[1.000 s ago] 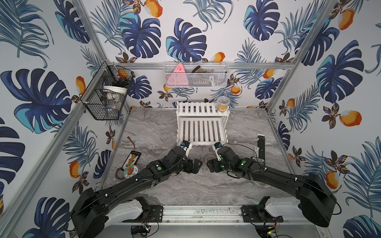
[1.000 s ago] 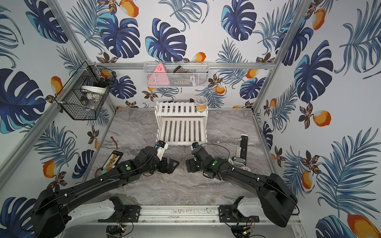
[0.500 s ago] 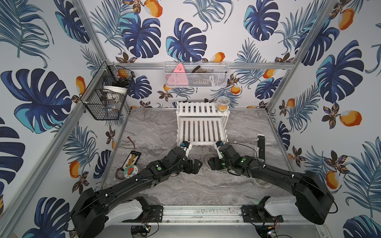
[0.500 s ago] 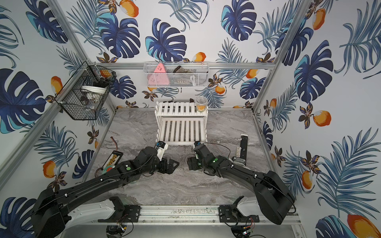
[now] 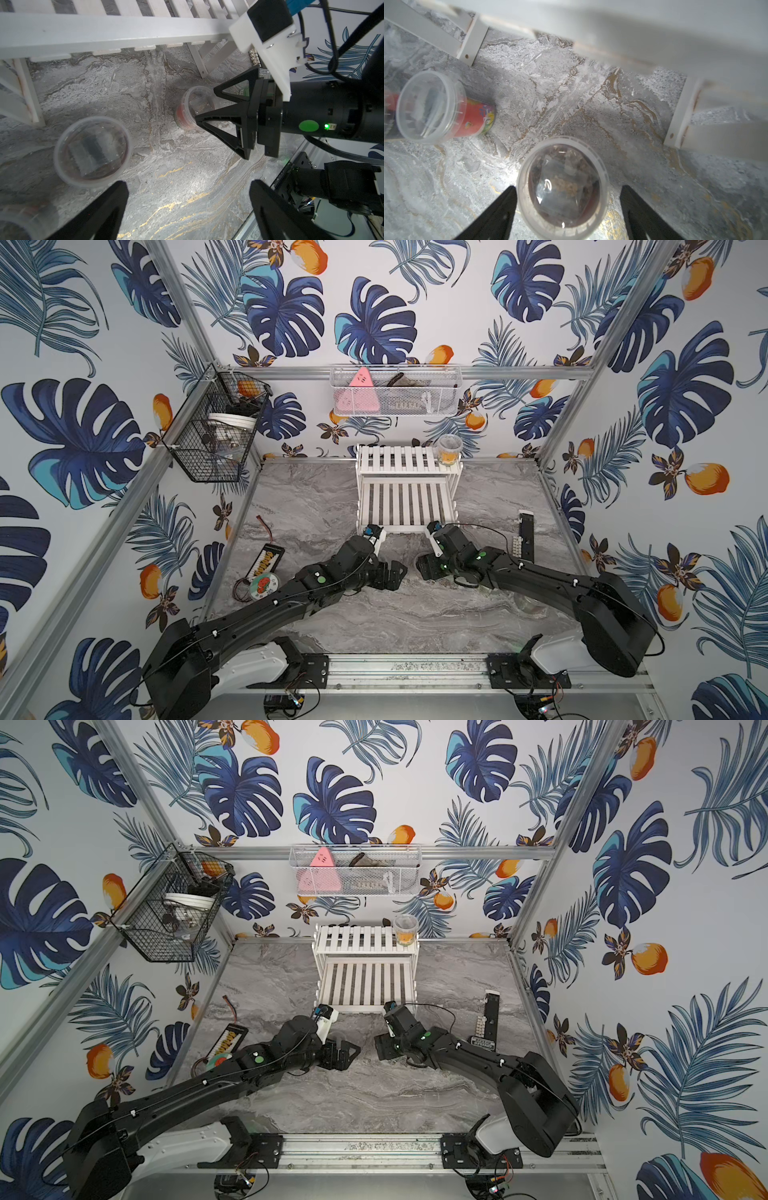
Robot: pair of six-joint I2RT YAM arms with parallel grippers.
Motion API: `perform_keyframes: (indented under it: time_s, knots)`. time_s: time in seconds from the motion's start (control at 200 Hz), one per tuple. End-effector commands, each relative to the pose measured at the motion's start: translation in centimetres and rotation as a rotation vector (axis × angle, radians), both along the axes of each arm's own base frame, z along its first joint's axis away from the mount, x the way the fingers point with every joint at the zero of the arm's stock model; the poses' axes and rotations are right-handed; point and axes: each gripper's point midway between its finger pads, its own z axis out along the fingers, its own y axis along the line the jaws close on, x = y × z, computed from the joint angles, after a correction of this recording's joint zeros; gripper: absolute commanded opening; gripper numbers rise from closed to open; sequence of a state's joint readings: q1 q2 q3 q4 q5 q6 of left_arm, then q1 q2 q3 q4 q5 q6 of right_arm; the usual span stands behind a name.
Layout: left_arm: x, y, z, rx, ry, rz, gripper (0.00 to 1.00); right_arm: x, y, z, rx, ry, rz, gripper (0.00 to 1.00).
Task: Place the seed container on the shelf
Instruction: Pick up the seed jar at the center of the board.
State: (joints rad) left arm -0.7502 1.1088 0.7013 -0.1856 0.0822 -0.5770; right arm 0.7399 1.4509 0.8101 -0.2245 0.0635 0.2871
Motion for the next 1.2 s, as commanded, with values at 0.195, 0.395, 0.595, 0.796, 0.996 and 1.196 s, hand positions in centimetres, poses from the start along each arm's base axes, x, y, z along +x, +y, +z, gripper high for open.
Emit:
perform_keyframes:
  time_s: [0.195,0.395,0.595,0.796,0.996,1.196]
  knots:
    - [0.3,0.3,0.4,0.005,-0.007,0.025,0.99,0.4,0.3,-0.5,-0.016,0.015,-0.014,0.82]
    - [0.4,0.2,0.3,0.012,-0.005,0.021,0.99,0.3,0.8,-1.1,-0.019,0.030,0.019,0.79]
    - [0.5,0.2,0.2,0.016,-0.004,0.026,0.99,-0.7,1.1,-1.0,-0.020,0.027,0.115,0.76]
    - [0.6,0.5,0.3,0.035,-0.014,0.028,0.99,-3.1,2.5,-1.2,0.025,0.072,0.294,0.76]
    - [0.4,0.8,0.2,0.048,-0.016,0.024,0.99,-4.2,3.7,-1.2,0.066,0.111,0.388,0.76]
    - [-0.1,1.3,0.0,0.067,-0.027,0.012,0.99,-4.0,3.6,-1.2,0.057,0.101,0.378,0.80]
